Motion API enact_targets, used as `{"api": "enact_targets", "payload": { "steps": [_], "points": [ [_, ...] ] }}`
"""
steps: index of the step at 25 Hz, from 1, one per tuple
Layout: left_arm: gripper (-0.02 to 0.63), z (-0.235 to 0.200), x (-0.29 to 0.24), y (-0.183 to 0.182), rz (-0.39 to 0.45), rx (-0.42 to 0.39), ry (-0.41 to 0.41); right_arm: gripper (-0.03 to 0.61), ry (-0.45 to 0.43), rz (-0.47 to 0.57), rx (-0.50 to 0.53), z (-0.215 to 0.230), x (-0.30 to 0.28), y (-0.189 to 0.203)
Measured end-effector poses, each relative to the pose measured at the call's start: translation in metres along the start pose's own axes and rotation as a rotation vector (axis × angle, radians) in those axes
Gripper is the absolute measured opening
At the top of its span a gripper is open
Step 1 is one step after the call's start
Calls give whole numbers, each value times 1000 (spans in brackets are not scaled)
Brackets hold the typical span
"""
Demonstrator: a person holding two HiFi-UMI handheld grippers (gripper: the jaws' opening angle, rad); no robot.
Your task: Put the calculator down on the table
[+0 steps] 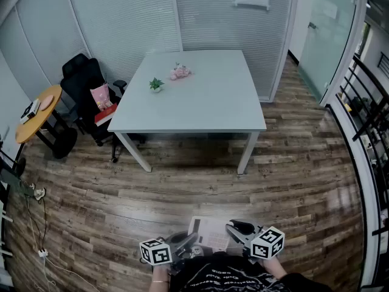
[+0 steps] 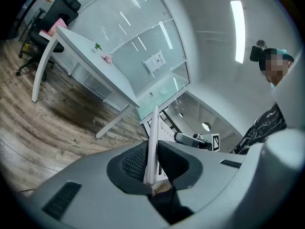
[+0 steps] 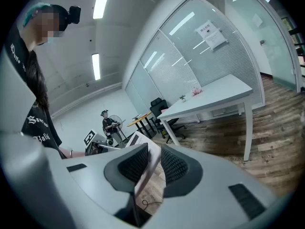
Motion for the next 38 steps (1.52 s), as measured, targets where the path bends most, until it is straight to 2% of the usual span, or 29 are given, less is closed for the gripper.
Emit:
{"api": "enact_targets", "payload": {
  "steps": [13, 24, 30, 38],
  "points": [
    [69, -10, 8, 0, -13, -14, -2, 93, 11, -11, -14, -5, -10, 7],
    [69, -31, 36, -5, -58, -12, 46, 98, 82, -4, -33, -29, -34, 17],
    [69, -38, 49, -11, -81, -20, 45, 100, 106, -12, -28, -40, -46, 20],
    [69, -51, 39, -27, -52, -2, 30, 100, 85, -28, -37, -18, -65, 14]
  ]
}}
Point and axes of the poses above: the fingertips, and each gripper's own axes: x backward along the fingers, z to its right, y out of its underside, the point moved 5 cm from there along x, backward along the fingers, and after that the axes turned 8 degrees about x, right-handed, at the moved point
